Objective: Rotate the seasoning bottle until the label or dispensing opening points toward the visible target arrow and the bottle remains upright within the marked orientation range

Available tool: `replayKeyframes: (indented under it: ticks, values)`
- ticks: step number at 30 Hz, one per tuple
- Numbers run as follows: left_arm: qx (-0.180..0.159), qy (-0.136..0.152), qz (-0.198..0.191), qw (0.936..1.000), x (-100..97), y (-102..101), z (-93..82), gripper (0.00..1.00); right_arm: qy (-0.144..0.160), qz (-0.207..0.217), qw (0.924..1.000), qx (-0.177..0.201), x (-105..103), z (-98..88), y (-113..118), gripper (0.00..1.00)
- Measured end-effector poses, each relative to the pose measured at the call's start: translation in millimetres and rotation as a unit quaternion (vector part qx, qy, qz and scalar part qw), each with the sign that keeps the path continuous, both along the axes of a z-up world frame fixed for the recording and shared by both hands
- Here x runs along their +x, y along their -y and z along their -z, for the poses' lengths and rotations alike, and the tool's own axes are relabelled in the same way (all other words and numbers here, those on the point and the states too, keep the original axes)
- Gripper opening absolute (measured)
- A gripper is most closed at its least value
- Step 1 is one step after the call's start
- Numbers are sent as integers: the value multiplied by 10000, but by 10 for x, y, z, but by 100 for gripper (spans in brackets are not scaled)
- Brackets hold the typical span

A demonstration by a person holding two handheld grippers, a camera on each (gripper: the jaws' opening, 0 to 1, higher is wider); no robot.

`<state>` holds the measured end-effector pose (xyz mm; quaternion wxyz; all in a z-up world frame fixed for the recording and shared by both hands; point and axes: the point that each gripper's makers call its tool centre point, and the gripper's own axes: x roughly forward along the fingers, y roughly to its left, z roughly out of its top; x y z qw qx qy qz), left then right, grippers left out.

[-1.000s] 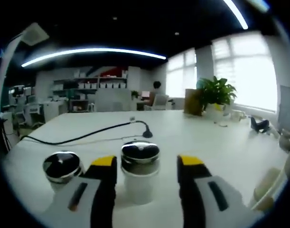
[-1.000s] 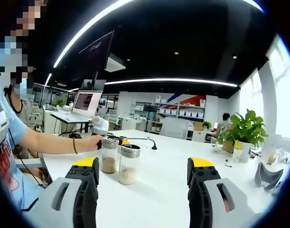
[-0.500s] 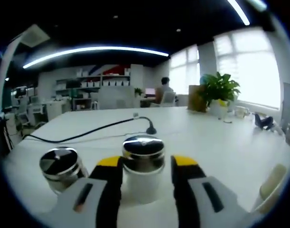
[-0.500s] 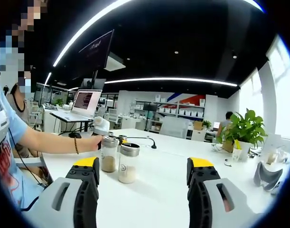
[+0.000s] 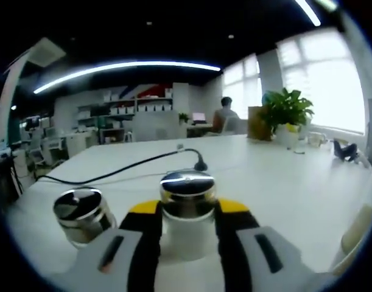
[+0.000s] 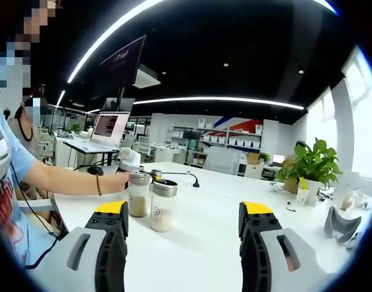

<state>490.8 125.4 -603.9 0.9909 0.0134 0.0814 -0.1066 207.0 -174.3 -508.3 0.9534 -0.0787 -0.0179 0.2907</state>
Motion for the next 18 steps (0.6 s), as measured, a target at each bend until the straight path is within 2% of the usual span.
replayKeyframes:
  ticks: [9,18]
  values:
    - [-56,4,49,10000,-20,5,-5,35,3,24,10000,26,8,6,24,74]
    - [-74,215,254,9994,-129,58,-165,35,-1,27,10000,33,9,11,25,73]
